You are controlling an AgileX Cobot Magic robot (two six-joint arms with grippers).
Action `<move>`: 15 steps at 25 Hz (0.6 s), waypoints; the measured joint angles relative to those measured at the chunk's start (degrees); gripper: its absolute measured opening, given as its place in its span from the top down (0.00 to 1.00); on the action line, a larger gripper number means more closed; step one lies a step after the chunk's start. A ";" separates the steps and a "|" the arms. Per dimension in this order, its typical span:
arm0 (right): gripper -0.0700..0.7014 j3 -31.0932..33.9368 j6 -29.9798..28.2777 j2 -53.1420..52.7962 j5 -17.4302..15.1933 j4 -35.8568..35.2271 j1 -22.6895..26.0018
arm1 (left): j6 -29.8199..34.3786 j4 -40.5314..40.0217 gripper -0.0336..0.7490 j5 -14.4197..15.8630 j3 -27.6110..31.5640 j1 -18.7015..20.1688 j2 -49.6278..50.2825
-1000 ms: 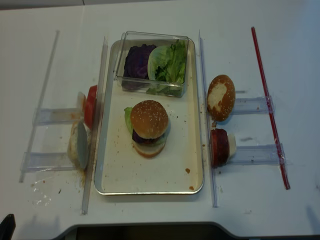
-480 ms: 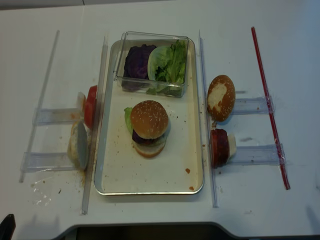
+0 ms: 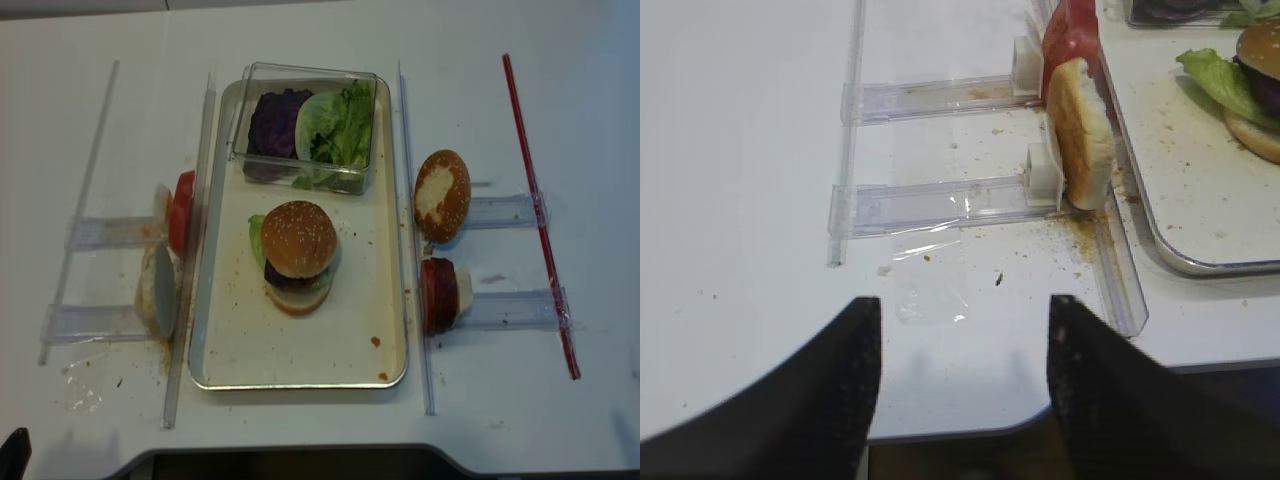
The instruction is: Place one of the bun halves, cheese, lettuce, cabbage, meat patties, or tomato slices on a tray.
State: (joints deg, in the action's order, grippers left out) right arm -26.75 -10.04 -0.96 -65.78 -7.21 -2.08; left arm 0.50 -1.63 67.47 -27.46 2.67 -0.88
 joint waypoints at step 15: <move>0.36 0.00 0.10 0.00 0.00 0.00 0.00 | 0.00 0.00 0.50 0.00 0.00 0.00 0.00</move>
State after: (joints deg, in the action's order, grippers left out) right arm -26.75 -9.94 -0.96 -65.78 -7.21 -2.08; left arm 0.50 -1.63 67.47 -27.46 2.67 -0.88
